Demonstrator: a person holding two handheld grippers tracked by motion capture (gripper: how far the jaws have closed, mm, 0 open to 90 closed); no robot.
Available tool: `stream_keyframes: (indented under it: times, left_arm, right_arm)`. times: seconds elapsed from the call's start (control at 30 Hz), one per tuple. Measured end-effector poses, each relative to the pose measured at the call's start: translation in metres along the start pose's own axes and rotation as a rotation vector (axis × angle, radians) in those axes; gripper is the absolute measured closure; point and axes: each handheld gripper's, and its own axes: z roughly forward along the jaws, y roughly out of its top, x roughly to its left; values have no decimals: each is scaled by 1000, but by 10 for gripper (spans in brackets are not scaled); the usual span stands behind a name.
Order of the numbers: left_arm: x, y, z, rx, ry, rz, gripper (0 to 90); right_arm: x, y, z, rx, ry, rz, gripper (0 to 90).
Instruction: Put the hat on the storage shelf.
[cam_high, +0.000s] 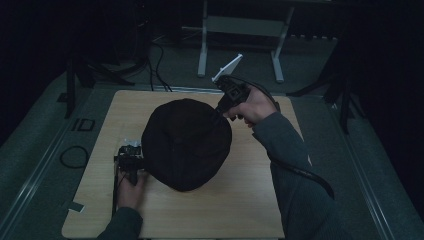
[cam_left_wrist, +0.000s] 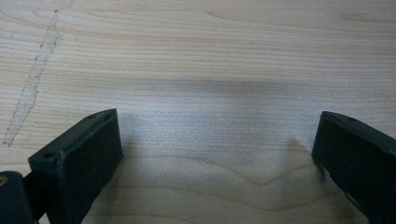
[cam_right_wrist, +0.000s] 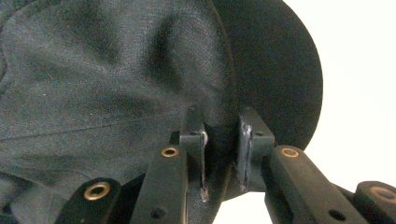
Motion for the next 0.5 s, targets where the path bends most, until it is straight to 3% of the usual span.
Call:
stream_keyframes:
  times: [0.5]
  left_arm:
    - [0, 0, 0, -1, 0, -3, 12]
  right_arm:
    - [3, 5, 7, -7, 4, 8, 759]
